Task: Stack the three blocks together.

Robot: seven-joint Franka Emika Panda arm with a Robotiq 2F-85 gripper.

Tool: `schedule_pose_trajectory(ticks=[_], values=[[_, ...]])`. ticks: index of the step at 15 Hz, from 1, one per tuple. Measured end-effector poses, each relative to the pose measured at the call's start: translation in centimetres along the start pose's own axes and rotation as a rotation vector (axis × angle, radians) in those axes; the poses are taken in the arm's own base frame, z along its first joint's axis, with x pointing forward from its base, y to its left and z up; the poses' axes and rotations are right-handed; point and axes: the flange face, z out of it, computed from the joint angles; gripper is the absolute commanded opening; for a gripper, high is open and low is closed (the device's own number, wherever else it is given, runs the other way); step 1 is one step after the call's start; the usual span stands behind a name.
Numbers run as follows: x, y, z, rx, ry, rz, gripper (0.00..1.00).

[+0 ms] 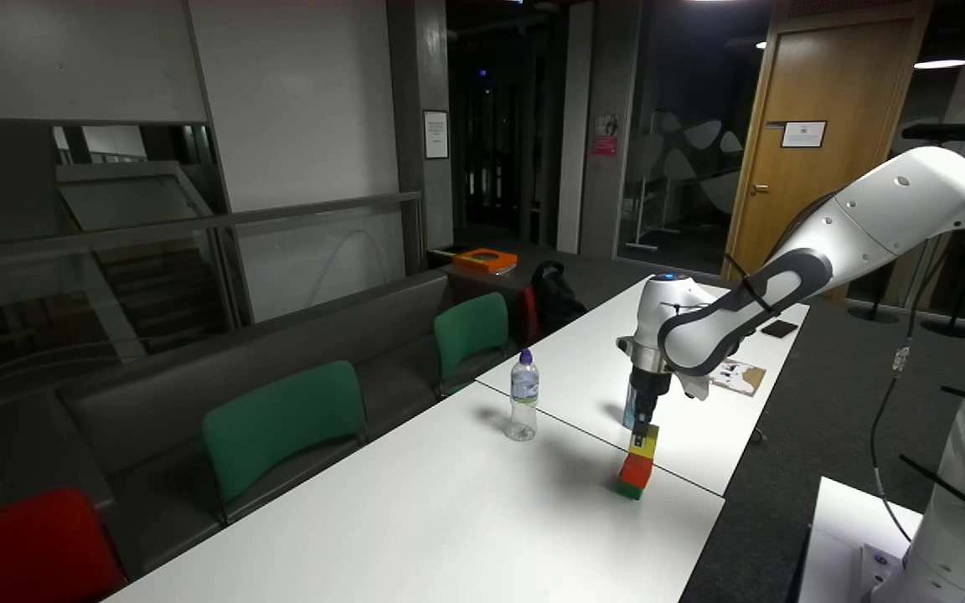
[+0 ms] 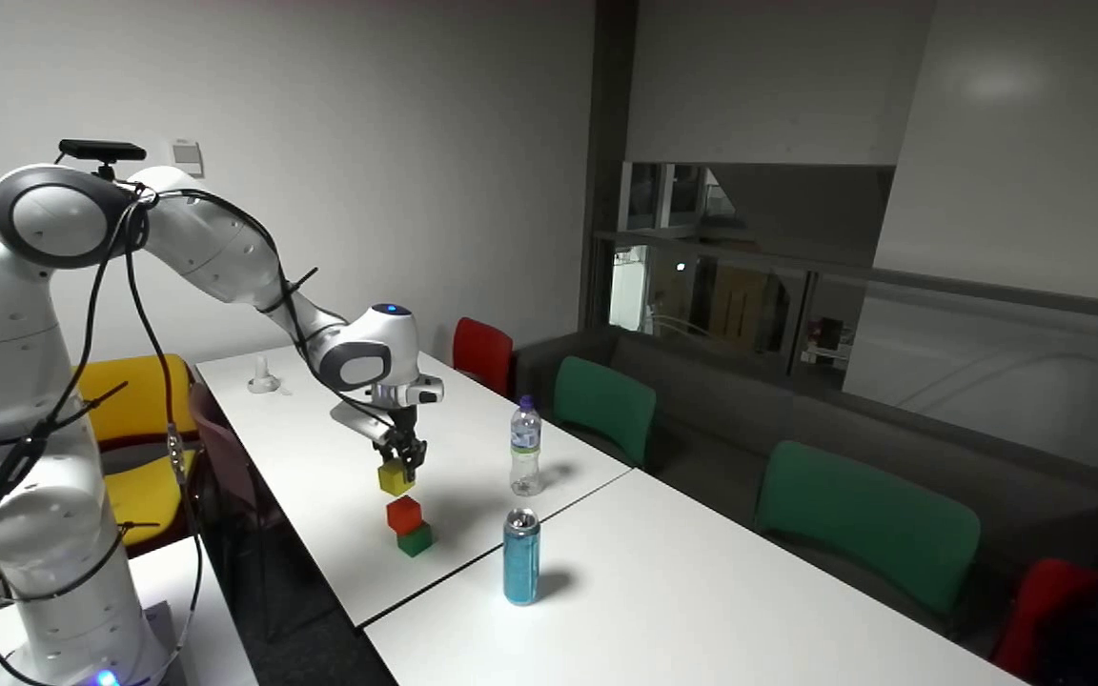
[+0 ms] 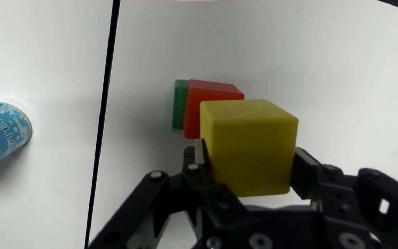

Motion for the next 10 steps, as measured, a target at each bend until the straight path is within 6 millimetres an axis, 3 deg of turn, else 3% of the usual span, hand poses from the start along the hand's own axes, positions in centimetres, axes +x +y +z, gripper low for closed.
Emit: schedule_pose_trajectory(ticks=[6,7,10], values=[[-0.05,-0.03,0.40,0.002,-0.009,0.000,0.57],[-0.05,-0.03,0.40,0.002,-0.009,0.000,0.32],[-0.06,-0.03,0.51,0.003,-0.011,0.000,0.32]])
